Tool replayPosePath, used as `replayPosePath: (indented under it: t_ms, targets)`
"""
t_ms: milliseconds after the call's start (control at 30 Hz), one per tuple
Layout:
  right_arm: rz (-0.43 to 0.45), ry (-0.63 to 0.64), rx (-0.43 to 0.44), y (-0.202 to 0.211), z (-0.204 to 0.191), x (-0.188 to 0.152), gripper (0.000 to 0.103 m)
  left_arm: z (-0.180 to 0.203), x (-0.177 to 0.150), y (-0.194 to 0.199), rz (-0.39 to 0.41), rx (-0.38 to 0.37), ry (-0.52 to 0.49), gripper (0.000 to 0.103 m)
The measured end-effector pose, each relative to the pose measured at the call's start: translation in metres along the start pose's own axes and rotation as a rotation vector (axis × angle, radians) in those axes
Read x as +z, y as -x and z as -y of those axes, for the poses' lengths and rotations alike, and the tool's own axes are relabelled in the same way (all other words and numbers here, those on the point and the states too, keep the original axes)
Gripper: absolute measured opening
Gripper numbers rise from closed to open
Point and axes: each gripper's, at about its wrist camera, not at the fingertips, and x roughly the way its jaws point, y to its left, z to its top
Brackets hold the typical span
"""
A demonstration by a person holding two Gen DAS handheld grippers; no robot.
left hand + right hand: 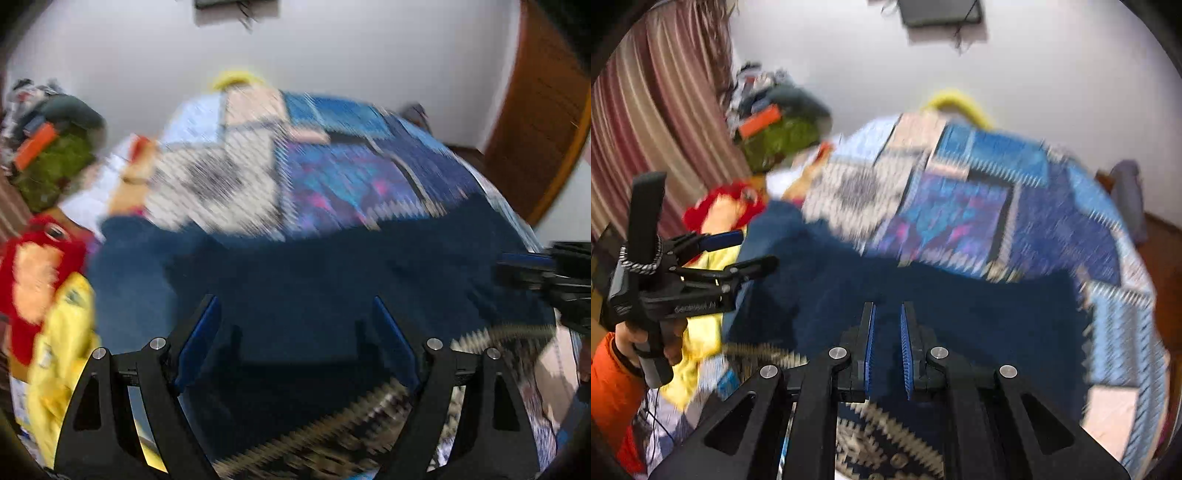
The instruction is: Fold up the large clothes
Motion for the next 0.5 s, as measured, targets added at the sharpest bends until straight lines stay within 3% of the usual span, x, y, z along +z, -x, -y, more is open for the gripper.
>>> replayPosePath:
  t_ms: [100, 167, 267, 400, 500]
  targets:
    - [-0.133, 0.030, -0.024, -0.033, -0.002, -0.029, 0.008, 0.015, -0.025, -0.020, -0.066, -0.001, -0.029, 0.083]
    - [-0.166, 0.077, -0.088, -0.047, 0.000, -0.046, 0.008, 0.017, -0.043, -0.026, -0.050, 0.013, -0.033, 0.086]
    - [-0.120, 0.161, -0.145, -0.044, 0.002, -0.061, 0.008, 0.016, -0.053, -0.019, -0.023, 0.033, -0.033, 0.090]
    - [-0.141, 0.192, -0.324, -0.037, 0.016, -0.075, 0.008, 0.011, -0.064, -0.010, -0.003, 0.050, -0.041, 0.090]
    - [-0.133, 0.143, -0.320, -0.020, 0.037, -0.087, 0.008, 0.001, -0.075, -0.002, 0.008, 0.063, -0.027, 0.090]
